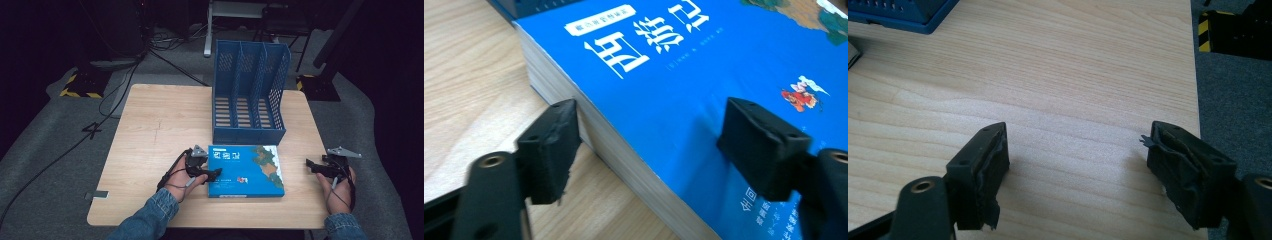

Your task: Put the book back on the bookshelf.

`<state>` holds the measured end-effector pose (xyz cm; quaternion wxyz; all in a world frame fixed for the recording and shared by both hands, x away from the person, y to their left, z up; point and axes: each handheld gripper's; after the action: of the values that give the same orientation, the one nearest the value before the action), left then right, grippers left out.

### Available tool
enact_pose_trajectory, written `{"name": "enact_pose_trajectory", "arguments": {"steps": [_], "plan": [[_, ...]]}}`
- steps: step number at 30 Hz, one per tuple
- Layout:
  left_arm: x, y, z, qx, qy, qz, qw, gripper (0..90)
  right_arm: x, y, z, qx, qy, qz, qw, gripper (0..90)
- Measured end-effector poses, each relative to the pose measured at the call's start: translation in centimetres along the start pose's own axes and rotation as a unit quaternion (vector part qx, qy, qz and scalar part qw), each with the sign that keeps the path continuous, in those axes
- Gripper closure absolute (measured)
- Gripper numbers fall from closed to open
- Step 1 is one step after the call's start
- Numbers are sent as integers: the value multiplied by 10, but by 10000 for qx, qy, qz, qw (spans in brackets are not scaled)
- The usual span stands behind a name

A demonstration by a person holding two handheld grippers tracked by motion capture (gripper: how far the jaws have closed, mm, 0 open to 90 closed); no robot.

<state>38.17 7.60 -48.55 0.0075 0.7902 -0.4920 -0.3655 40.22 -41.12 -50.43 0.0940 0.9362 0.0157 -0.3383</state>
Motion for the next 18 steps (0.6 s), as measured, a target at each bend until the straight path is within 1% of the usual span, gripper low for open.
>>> {"name": "enact_pose_trajectory", "arguments": {"steps": [1, 2, 3, 4, 5, 6, 7, 8, 9, 11, 12, 13, 14, 15, 16, 17, 18], "plan": [[-3, 0, -1, 83, -21, -41, 10000, 389, 0, 0, 0, -3, -3, 0, 10000, 251], [-4, 0, -2, 145, 2, -58, 9999, 389, 0, 0, 0, -3, -3, 0, 10000, 251], [-6, 1, -3, 213, 11, -55, 9998, 410, 0, 0, 0, -3, -3, -2, 10000, 251], [-7, 1, -3, 234, 22, -42, 9997, 422, 0, 0, 0, 3, -9, -7, 10000, 251], [-8, 2, -4, 317, 42, -15, 9995, 440, 0, 0, 0, 2, -9, -10, 10000, 251], [-9, 4, -5, 306, 106, 111, 9994, 461, 0, 0, 0, 6, -8, -14, 10000, 251], [-10, 5, -6, 308, 185, 162, 9992, 460, 0, 0, 0, 3, -7, -17, 10000, 251], [-12, 9, -7, 443, 256, 191, 9985, 462, 0, 0, 0, 3, -7, -18, 10000, 251], [-13, 12, -8, 515, 314, 236, 9979, 470, 0, 0, 0, 2, -8, -20, 10000, 252], [-14, 17, -9, 558, 383, 414, 9968, 482, 0, 0, 0, -3, -7, -22, 10000, 251], [-14, 20, -9, 592, 376, 468, 9964, 482, 0, 0, 0, -12, -5, -22, 10000, 251], [-12, 21, -9, 604, 317, 559, 9961, 486, 0, 0, 0, -10, 1, -27, 10000, 251], [-11, 22, -8, 600, 235, 590, 9962, 490, 0, 0, 0, -11, 0, -28, 10000, 251], [-7, 24, -6, 592, 45, 663, 9960, 491, 0, 0, 0, -17, -3, -24, 10000, 251], [-5, 25, -5, 640, -103, 721, 9953, 497, 0, 0, 0, -18, -3, -26, 10000, 251], [-1, 25, -2, 711, -319, 764, 9940, 495, 0, 0, 0, -20, -3, -26, 10000, 251], [3, 26, 1, 761, -387, 745, 9936, 471, 0, 0, 0, -27, 2, -21, 10000, 251]]}}
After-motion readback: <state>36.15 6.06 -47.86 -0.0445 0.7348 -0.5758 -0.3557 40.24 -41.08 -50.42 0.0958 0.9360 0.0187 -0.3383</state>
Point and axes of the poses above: each handheld gripper's, and its own axes: x roughly forward along the jaws, z roughly out of its underside, y roughly to its right, and after that the axes turned 14 degrees about z, right-handed
